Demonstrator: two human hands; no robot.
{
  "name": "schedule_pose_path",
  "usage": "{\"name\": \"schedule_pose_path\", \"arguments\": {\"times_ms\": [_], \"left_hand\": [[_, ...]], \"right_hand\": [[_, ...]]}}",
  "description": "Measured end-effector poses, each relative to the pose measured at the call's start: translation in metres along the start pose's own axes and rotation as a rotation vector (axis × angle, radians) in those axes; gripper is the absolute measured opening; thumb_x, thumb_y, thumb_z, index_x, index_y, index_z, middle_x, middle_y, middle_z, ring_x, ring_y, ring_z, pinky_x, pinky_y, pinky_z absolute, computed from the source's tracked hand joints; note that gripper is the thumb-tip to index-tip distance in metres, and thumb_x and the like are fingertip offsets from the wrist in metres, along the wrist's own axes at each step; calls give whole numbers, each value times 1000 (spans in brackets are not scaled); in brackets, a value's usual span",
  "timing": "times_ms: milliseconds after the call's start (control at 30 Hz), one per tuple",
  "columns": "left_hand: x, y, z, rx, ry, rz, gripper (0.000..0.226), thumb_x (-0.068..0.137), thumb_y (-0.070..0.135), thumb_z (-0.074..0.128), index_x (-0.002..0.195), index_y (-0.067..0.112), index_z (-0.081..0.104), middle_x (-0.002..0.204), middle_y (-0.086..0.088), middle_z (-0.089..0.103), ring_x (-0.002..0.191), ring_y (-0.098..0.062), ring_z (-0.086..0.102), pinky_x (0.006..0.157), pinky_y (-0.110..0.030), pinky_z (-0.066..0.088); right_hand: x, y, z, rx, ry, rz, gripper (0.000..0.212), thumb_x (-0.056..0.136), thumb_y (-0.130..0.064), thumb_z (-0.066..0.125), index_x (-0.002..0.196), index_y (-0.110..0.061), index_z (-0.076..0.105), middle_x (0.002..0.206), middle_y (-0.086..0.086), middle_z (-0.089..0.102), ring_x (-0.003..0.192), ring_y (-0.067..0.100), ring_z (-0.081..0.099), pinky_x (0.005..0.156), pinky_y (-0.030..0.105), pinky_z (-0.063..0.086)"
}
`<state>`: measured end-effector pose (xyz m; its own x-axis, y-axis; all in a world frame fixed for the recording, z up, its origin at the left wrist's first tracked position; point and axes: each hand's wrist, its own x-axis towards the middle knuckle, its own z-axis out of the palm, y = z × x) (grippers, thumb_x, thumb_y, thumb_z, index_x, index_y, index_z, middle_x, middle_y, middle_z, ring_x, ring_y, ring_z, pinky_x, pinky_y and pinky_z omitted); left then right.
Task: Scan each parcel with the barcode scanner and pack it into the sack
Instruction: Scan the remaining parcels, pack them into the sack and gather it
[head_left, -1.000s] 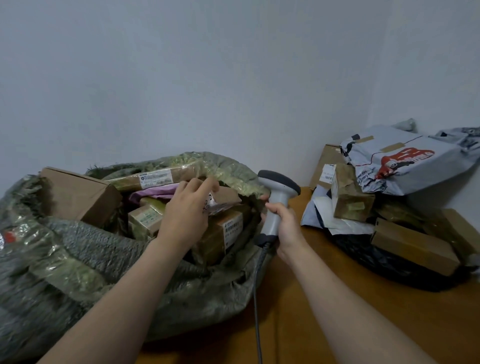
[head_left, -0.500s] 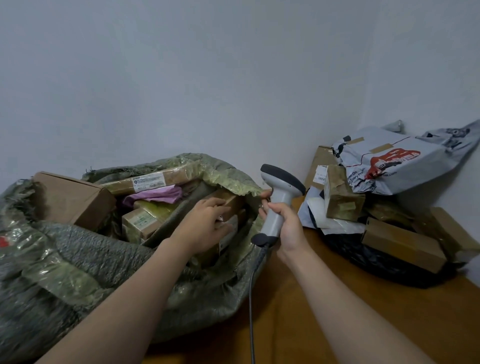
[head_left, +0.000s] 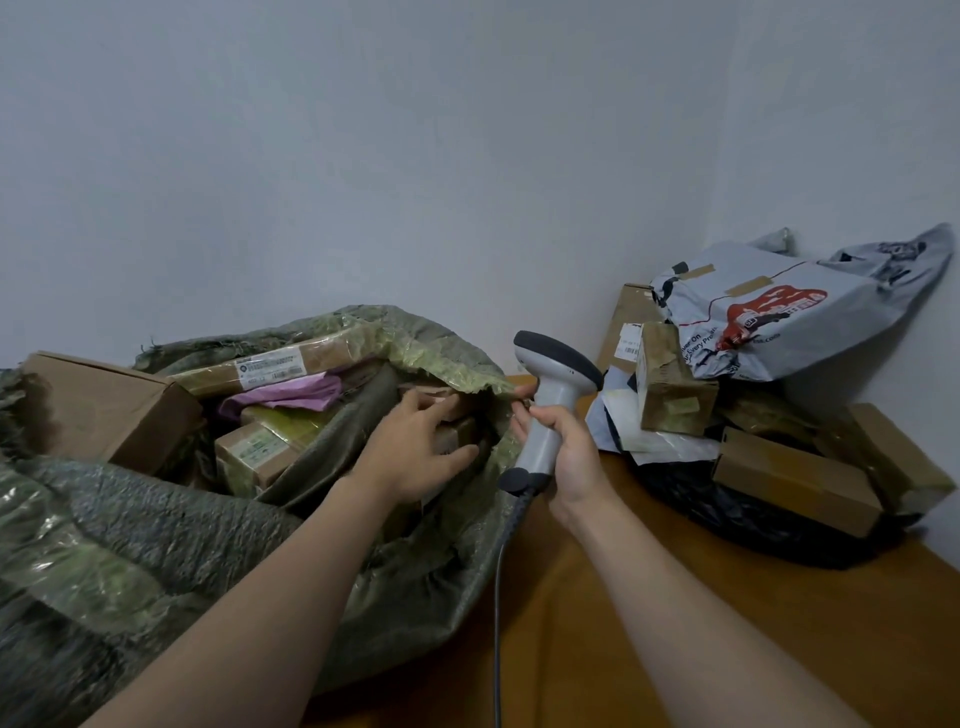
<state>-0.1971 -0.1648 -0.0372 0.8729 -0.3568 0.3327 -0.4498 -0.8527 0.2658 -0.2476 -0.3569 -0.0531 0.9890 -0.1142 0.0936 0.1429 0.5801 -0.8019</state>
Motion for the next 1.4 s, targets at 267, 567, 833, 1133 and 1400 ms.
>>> {"name": "schedule_pose_path", "arguments": {"times_ms": [267, 567, 833, 1133, 1400], "left_hand": [[-5, 9, -14, 45, -4, 39, 80, 84, 83, 32, 129, 27, 69, 117, 0, 74, 103, -19, 66, 94, -40, 52], [20, 109, -5, -77, 367, 369, 41, 94, 61, 45, 92, 25, 65, 81, 10, 62, 74, -10, 58, 68, -33, 48], [93, 212, 63, 110, -209, 414, 49, 104, 60, 38, 150, 43, 41, 158, -9, 30, 137, -38, 42, 113, -47, 40], [144, 257, 94, 210, -331, 461, 51, 108, 54, 26, 159, 49, 21, 167, -11, 7, 137, -49, 41, 119, -54, 32], [141, 242, 76, 353, -144, 491, 64, 91, 60, 62, 145, 44, 32, 152, -14, 21, 117, -45, 48, 101, -52, 49]], "right_hand": [[-2, -2, -10, 14, -36, 8, 52, 76, -24, 65, 127, -10, 61, 132, 18, 66, 120, 28, 68, 109, 45, 49], [-40, -29, -76, -115, 181, -111, 37, 92, -18, 62, 128, -14, 64, 122, 10, 73, 108, 31, 73, 94, 48, 55], [-58, -39, -139, -61, 467, -159, 25, 96, -15, 62, 120, -20, 63, 103, 10, 70, 86, 22, 69, 71, 35, 49], [-40, -46, -157, 36, 582, -288, 24, 96, -4, 58, 117, -14, 65, 107, 10, 72, 70, 29, 66, 54, 23, 53], [-43, -43, -152, 60, 519, -315, 24, 93, -5, 61, 113, -18, 65, 110, 12, 72, 72, 31, 66, 57, 25, 54]]}}
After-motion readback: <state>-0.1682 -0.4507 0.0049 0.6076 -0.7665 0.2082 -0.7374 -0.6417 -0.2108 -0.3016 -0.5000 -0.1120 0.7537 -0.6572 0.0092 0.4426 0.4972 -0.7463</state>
